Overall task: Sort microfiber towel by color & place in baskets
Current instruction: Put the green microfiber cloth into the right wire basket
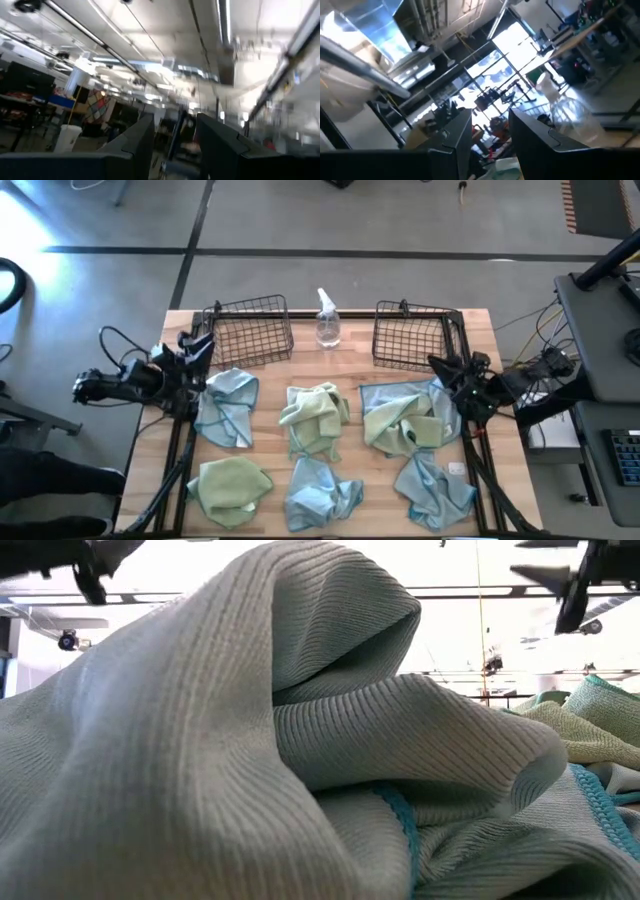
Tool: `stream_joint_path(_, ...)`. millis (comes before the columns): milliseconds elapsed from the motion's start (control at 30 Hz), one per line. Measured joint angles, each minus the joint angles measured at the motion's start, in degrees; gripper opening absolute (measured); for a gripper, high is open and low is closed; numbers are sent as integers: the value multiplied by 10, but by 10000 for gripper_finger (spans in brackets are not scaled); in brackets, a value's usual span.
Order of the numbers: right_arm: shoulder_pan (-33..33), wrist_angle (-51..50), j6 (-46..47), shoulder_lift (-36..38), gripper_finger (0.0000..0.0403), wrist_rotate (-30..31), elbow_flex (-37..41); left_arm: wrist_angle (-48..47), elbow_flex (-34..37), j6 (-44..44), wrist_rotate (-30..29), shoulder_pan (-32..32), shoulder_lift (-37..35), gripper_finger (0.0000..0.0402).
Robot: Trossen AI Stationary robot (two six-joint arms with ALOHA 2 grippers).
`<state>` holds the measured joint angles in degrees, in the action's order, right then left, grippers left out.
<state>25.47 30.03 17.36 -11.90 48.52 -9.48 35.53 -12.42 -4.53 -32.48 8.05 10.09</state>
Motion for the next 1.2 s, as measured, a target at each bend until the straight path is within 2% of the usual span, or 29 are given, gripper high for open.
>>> stream_joint_path(100, 0, -110, -17, -31, 123, -5, -72, -136, -88, -4, 9, 0, 39, 133)
stream_joint_path(167, 0, -207, 9, -53, 123, -6, -128, -222, -151, 18, 9, 0, 67, 133)
stream_joint_path(233, 0, -327, 59, -78, 123, -10, -187, -304, -217, 36, 15, 0, 91, 133)
stream_joint_path(367, 0, -551, 166, -134, 123, -42, -300, -491, -347, 58, 62, 0, 144, 133)
stream_joint_path(500, 0, -705, 234, -192, 123, -85, -401, -630, -459, 93, 66, 0, 208, 132)
stream_joint_path(733, 0, -850, 242, -279, 123, -127, -550, -761, -600, 113, 122, 0, 318, 132)
stream_joint_path(900, 0, -945, 243, -326, 123, -148, -632, -855, -688, 114, 131, 0, 380, 132)
stream_joint_path(1033, 0, -1036, 275, -352, 123, -177, -676, -926, -731, 135, 131, 0, 418, 132)
stream_joint_path(1200, 0, -1141, 334, -374, 123, -221, -701, -986, -753, 178, 144, 0, 455, 132)
